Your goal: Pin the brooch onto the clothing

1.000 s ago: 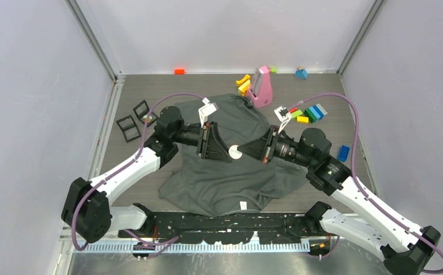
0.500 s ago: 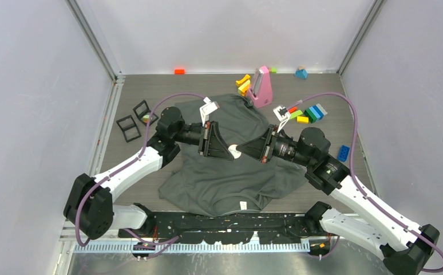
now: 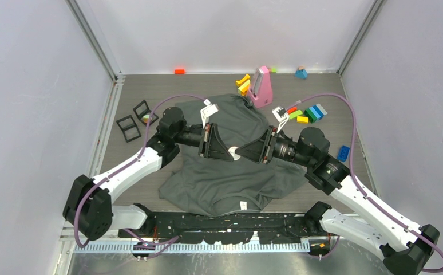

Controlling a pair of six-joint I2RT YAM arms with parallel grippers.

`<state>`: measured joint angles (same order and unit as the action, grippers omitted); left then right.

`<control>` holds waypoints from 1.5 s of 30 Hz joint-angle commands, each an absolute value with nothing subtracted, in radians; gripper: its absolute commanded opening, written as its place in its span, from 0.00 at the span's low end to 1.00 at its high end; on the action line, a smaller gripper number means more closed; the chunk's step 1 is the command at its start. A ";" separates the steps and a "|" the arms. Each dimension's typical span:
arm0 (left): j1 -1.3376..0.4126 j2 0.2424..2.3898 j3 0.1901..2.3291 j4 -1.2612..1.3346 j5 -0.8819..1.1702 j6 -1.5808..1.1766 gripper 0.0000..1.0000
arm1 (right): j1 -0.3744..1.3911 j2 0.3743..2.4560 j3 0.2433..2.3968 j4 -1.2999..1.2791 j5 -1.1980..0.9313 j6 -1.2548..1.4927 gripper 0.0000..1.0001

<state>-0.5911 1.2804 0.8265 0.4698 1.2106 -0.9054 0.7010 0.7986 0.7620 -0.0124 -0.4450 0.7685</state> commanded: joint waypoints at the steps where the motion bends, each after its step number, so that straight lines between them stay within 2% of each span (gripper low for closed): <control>1: -0.602 1.222 0.880 0.239 1.184 -0.699 0.00 | 0.707 0.779 0.793 0.045 -0.512 0.830 0.47; 13: -0.627 1.210 0.899 0.165 1.187 -0.643 0.00 | 0.707 0.779 0.742 0.035 -0.534 0.861 0.48; 20: -0.655 1.218 0.904 0.165 1.201 -0.641 0.00 | 0.707 0.765 0.659 0.146 -0.529 0.942 0.47; 27: -0.660 1.215 0.909 0.148 1.198 -0.629 0.00 | 0.707 0.760 0.639 0.174 -0.528 0.967 0.35; 31: -0.660 1.213 0.910 0.141 1.199 -0.625 0.00 | 0.707 0.746 0.635 0.162 -0.532 0.965 0.31; 45: -0.660 1.205 0.916 0.127 1.197 -0.618 0.00 | 0.707 0.731 0.619 0.130 -0.584 0.966 0.37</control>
